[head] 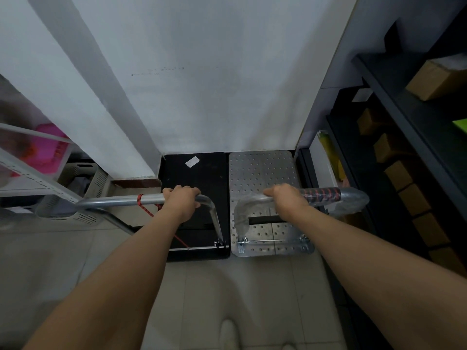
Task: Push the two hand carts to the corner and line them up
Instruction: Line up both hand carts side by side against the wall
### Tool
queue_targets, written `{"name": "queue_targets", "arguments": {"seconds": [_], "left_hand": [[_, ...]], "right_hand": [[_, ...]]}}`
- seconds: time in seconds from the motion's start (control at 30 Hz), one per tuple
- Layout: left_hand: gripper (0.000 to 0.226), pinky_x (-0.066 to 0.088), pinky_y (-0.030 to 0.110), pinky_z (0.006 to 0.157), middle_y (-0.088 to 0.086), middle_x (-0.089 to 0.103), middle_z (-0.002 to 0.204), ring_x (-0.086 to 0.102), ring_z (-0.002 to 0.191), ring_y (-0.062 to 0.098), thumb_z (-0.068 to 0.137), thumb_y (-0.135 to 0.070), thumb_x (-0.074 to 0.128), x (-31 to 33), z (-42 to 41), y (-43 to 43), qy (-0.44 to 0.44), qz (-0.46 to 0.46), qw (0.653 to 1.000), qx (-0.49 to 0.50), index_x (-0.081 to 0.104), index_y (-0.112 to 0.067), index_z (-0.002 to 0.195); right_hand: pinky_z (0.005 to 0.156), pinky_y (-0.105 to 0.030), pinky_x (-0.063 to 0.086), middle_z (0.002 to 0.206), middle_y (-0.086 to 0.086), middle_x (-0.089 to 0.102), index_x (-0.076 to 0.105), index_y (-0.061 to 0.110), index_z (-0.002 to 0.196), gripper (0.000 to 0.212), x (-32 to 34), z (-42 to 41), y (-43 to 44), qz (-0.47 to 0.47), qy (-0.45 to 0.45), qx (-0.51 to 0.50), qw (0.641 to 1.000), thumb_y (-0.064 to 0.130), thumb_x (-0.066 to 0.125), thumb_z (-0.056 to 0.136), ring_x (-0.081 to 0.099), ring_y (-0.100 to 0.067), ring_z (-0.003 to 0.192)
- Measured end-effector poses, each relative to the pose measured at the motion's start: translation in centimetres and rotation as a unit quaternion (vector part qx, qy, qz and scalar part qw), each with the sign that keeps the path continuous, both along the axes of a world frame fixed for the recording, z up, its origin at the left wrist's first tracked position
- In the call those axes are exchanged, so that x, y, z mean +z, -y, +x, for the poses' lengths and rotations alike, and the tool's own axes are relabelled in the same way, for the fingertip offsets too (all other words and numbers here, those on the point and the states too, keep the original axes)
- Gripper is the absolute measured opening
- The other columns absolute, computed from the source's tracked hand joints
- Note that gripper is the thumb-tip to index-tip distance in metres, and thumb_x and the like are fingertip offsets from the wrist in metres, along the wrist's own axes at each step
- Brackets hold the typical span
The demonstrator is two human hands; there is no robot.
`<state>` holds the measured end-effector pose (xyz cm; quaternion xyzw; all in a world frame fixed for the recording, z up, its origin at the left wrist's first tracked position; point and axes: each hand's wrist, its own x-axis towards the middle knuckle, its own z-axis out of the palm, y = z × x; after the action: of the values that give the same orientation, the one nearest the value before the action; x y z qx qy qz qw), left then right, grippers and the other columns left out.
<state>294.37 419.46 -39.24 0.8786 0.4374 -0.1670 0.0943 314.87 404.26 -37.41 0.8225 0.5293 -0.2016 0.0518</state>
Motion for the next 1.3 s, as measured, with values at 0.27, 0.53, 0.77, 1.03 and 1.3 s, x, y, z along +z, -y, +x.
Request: {"name": "queue_targets", "arguments": {"seconds": [0.27, 0.53, 0.77, 1.03, 1.3], "left_hand": [[0.029, 0.027, 0.04, 0.099, 0.0, 0.054, 0.119, 0.045, 0.115, 0.022, 0.097, -0.028, 0.048, -0.2, -0.1, 0.6, -0.006, 0.007, 1.0, -0.006, 0.05, -0.029, 0.126], [0.032, 0.027, 0.04, 0.099, 0.0, 0.054, 0.122, 0.044, 0.117, 0.023, 0.096, -0.026, 0.049, -0.2, 0.0, 0.6, 0.01, -0.006, 1.0, -0.007, 0.05, -0.027, 0.128], [0.033, 0.026, 0.039, 0.101, 0.001, 0.053, 0.124, 0.044, 0.119, 0.023, 0.096, -0.026, 0.05, -0.2, 0.1, 0.3, 0.013, -0.003, 1.0, -0.011, 0.049, -0.027, 0.129], [0.042, 0.025, 0.04, 0.106, 0.002, 0.051, 0.129, 0.044, 0.122, 0.025, 0.095, -0.027, 0.053, 0.1, -0.2, -0.1, 0.03, -0.025, 0.999, -0.019, 0.044, -0.026, 0.136], [0.056, 0.009, 0.042, 0.117, 0.001, 0.044, 0.14, 0.035, 0.134, 0.022, 0.09, -0.033, 0.059, 0.0, -1.5, -0.6, 0.072, -0.014, 0.997, -0.033, 0.038, -0.025, 0.142]], "right_hand": [[0.085, -0.036, 0.045, 0.106, -0.009, 0.06, 0.057, 0.015, 0.106, 0.037, -0.7, -0.6, 1.5, 0.025, 0.018, 0.006, 1.0, -0.012, 0.054, 0.081, 0.052, -0.028, 0.107], [0.117, -0.037, 0.016, 0.133, -0.008, 0.051, 0.05, 0.015, 0.129, 0.053, -0.4, -0.9, 1.8, 0.034, 0.034, 0.028, 0.998, -0.008, 0.054, 0.082, 0.041, -0.026, 0.127], [0.118, -0.04, 0.017, 0.137, -0.008, 0.048, 0.045, 0.014, 0.134, 0.054, -0.5, -1.3, 1.7, 0.02, 0.045, 0.025, 0.998, -0.001, 0.054, 0.083, 0.039, -0.027, 0.13], [0.121, -0.042, 0.008, 0.14, -0.007, 0.044, 0.041, 0.015, 0.137, 0.058, -0.8, -1.9, 1.3, 0.042, 0.054, 0.029, 0.997, -0.001, 0.051, 0.082, 0.034, -0.027, 0.133], [0.12, -0.042, 0.006, 0.142, -0.006, 0.041, 0.037, 0.015, 0.14, 0.057, -0.5, -3.0, 0.6, 0.076, 0.059, 0.042, 0.995, 0.009, 0.057, 0.088, 0.031, -0.026, 0.135]]}}
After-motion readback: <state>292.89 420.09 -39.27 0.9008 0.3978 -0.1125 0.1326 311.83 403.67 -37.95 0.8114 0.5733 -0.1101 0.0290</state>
